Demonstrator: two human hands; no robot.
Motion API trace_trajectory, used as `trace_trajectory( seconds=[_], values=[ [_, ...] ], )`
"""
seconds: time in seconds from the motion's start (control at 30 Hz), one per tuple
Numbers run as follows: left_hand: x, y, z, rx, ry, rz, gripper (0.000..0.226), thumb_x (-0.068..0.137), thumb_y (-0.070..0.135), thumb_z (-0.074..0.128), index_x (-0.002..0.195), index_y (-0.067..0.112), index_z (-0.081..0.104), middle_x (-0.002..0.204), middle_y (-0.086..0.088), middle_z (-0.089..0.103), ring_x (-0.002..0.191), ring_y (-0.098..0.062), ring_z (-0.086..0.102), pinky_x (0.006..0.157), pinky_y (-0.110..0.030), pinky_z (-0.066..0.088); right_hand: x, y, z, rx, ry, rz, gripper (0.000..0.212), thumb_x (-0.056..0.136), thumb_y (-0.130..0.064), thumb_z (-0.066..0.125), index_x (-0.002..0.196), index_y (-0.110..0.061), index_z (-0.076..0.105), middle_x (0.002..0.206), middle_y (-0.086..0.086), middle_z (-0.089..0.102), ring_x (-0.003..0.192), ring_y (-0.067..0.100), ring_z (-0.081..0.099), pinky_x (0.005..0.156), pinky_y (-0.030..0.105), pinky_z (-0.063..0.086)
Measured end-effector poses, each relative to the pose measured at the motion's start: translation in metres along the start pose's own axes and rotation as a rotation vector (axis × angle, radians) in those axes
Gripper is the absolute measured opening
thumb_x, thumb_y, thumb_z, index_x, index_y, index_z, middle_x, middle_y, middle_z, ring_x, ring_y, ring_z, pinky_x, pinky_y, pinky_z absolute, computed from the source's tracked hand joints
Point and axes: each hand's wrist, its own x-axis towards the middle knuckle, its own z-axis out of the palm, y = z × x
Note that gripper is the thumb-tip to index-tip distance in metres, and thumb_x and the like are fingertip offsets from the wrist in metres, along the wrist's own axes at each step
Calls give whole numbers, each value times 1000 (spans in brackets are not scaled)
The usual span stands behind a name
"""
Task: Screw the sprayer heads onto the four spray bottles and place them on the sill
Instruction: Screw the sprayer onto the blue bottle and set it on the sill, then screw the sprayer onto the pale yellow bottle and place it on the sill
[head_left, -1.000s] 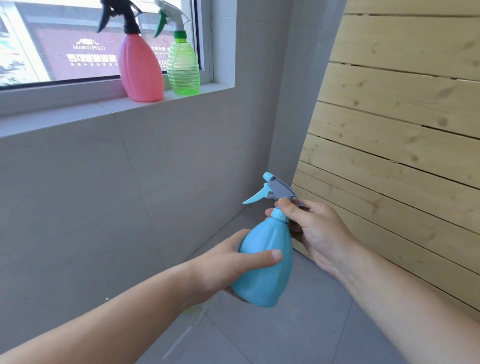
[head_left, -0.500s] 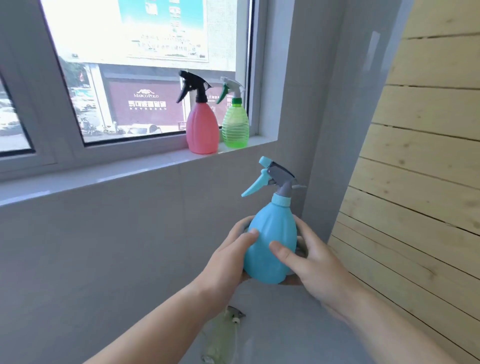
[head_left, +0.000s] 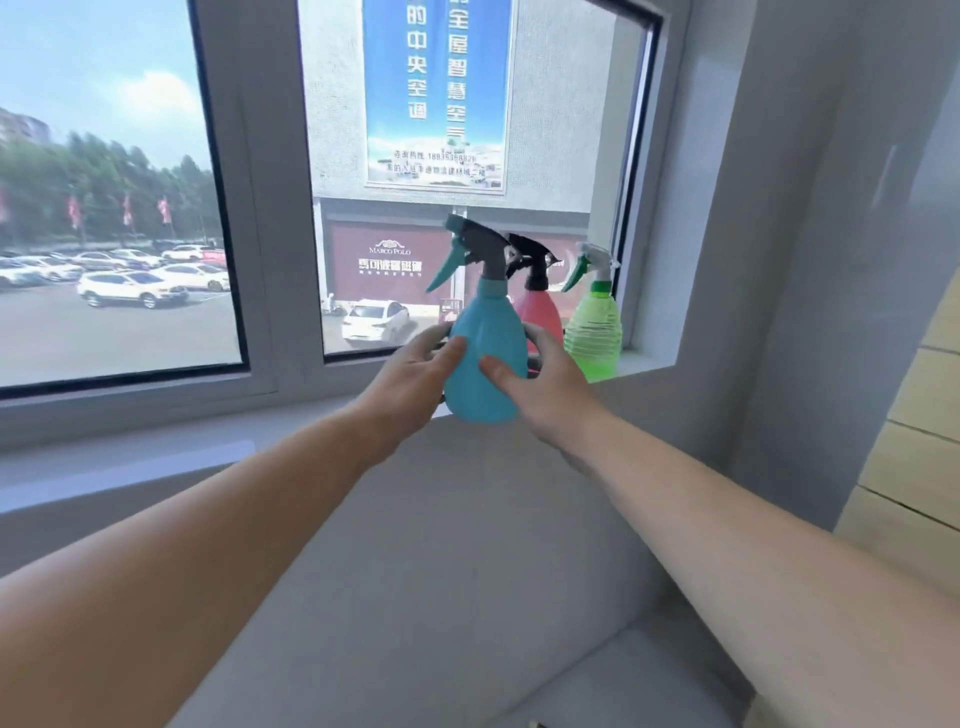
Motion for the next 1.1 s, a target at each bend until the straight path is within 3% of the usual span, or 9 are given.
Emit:
trace_trajectory(
  seconds=[0.17,0.27,0.37,0.5,0.6,0.73,0.93,1.03,1.1],
  values=[
    [22,-7,-16,27,43,-26,37,112,23,42,146,14,52,112,-4,70,86,-9,74,69,-14,60,29,9,24,-75,49,60,76,82,-48,72,143,-23,35,129,1,63,109,21,65,97,45,52],
    [32,-17,-22,57,51,-62,42,110,26,47,151,17,50,128,-10,70,109,-23,72,92,-31,60,39,15,33,-74,62,67,59,81,-45,74,126,-23,43,119,1,65,103,21,67,94,47,54],
    [41,-25,-25,52,71,-92,47,108,29,50,154,20,47,134,-14,69,115,-29,72,105,-46,56,46,19,42,-23,68,68,55,83,-36,75,127,-20,46,118,3,64,104,20,66,94,46,55],
    [49,-25,-26,80,97,-105,47,108,32,49,155,24,46,136,-16,68,107,-32,71,80,-26,53,53,20,48,-2,93,50,55,85,-32,74,132,-21,47,119,2,62,106,18,63,95,41,55],
    [54,-28,-27,101,102,-111,47,108,31,50,155,23,46,137,-16,67,107,-32,70,71,-23,51,56,23,50,-4,111,58,57,83,-34,75,132,-23,49,118,3,64,107,19,64,93,40,55],
    [60,-28,-27,160,115,-110,49,108,30,51,156,22,46,141,-20,64,130,-42,60,103,-48,53,58,23,49,34,117,95,58,79,-34,79,128,-24,50,115,4,65,104,20,67,93,41,56],
    [55,-32,-28,247,139,-110,59,105,35,55,160,23,38,157,-11,52,143,-37,51,118,-48,41,51,21,43,-53,114,105,76,78,-38,79,142,-21,41,118,-1,57,111,17,58,100,39,50],
    [46,-26,-32,295,212,-54,63,104,38,58,160,22,35,153,-12,56,140,-31,54,116,-42,43,44,20,35,-90,130,107,82,78,-45,77,146,-24,37,125,-2,52,114,16,53,102,39,47],
    [34,-20,-31,315,275,10,60,102,39,60,156,20,41,139,-12,63,128,-28,60,101,-34,45,33,21,25,-84,149,93,76,79,-47,76,143,-25,40,125,-3,54,112,15,55,94,34,48]
  ],
)
